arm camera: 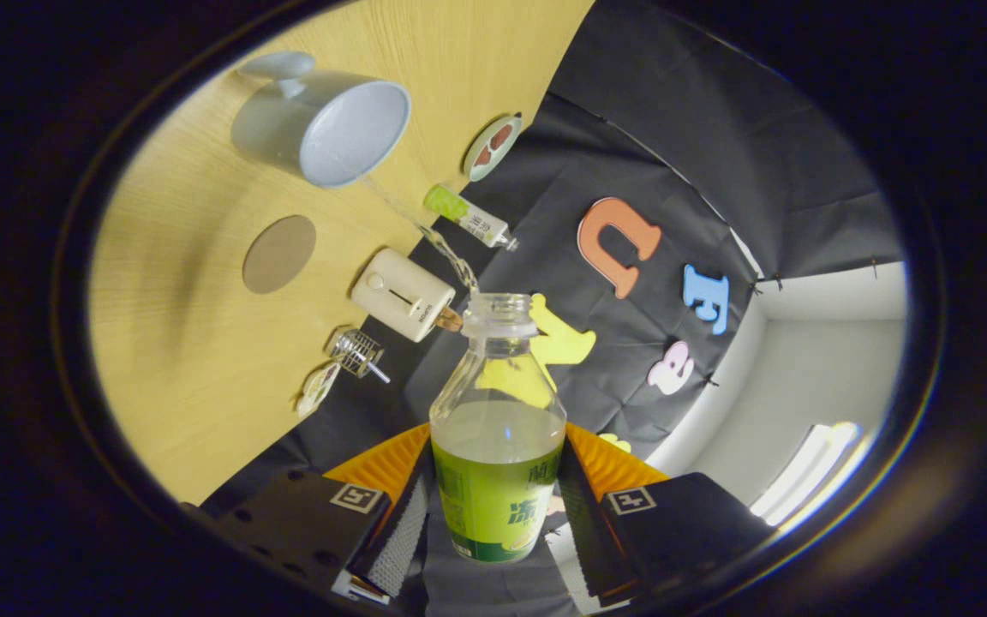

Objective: Take the bottle from table, then pour the juice into the cup, finally place the bottle on the coaster

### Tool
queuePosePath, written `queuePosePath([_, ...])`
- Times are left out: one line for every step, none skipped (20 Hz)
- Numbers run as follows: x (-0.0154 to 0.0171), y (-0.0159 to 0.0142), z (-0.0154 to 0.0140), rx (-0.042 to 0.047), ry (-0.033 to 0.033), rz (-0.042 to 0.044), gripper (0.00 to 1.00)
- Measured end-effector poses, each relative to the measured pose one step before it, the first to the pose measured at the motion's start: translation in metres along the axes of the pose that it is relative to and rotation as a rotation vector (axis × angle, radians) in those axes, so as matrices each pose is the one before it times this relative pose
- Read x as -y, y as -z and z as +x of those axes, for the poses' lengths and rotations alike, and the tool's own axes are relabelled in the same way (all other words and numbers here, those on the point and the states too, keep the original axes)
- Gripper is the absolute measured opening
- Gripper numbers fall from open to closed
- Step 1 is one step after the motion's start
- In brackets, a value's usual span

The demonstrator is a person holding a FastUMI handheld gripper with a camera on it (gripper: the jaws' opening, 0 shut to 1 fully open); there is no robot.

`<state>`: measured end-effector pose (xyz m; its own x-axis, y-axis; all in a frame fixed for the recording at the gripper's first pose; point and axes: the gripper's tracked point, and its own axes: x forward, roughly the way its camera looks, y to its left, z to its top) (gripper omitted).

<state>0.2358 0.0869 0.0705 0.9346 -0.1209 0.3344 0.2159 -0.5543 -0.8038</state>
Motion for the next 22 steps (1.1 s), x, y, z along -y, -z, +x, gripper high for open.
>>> queuePosePath([0.00183,-0.00098,-0.00034,0.00238,0.00427,-0.00764,0.8])
queuePosePath([0.00091,-0.00063,-0.00061,0.00259,0.00289,-0.00327,0.8])
queuePosePath([0.00167,0.00046,-0.00065,-0.00068,0.00084,-0.00321,0.8])
queuePosePath([0.00026,0.00014,-0.00011,-0.00114,0.00096,-0.00634,0.8])
queuePosePath([0.00029,-0.00037,0.00037,-0.00081,0.00094,-0.00813,0.8])
queuePosePath([0.00199,-0.00113,0.00105,0.00174,0.00455,-0.01054,0.8])
queuePosePath([0.00235,-0.00076,0.00016,0.00375,0.00633,-0.01083,0.8])
queuePosePath([0.00043,-0.00036,0.00126,0.00491,0.00389,-0.01325,0.8])
queuePosePath([0.00162,-0.00005,0.00035,0.00041,0.00484,-0.01041,0.8])
queuePosePath([0.00101,0.00083,-0.00003,-0.00198,0.00507,-0.00715,0.8])
queuePosePath([0.0016,0.00092,0.00017,-0.00023,0.00282,-0.00616,0.8])
queuePosePath([0.00095,-0.00085,0.00241,0.00053,0.00247,-0.0057,0.8])
queuePosePath([0.00198,0.00151,0.00038,-0.00226,0.00569,-0.00567,0.8])
queuePosePath([0.00418,0.00098,0.00005,-0.00236,0.01164,-0.00368,0.8])
queuePosePath([0.00275,0.00001,0.00011,0.002,0.01084,-0.00022,0.8])
queuePosePath([0.00243,0.00095,-0.00023,-0.00135,0.00947,-0.00087,0.8])
queuePosePath([0.00258,0.00159,0.0002,0.001,0.00379,0.00228,0.8])
queuePosePath([0.00249,0.00094,0.00017,-0.00027,0.0057,0.00295,0.8])
queuePosePath([0.00332,0.00135,0.00103,-0.00119,0.00626,0.00135,0.8])
queuePosePath([0.00417,0.00233,0.00005,-0.00535,0.01236,0.00171,0.8])
queuePosePath([0.00339,0.00227,-0.00059,-0.00347,0.00613,-0.00158,0.8])
queuePosePath([0.00172,0.00087,0.00157,0.00108,0.00424,-0.00497,0.8])
